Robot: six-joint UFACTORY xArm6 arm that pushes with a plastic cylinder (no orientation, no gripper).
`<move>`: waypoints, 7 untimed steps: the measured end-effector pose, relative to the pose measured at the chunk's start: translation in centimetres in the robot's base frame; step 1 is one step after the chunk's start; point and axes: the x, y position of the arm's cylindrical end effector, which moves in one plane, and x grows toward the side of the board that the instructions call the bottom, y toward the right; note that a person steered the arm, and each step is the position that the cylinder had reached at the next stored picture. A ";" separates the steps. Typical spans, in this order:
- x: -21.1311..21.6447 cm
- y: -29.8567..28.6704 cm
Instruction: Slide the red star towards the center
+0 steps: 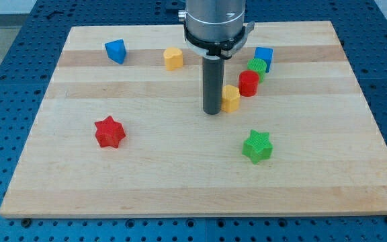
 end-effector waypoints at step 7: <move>9.7 -20.6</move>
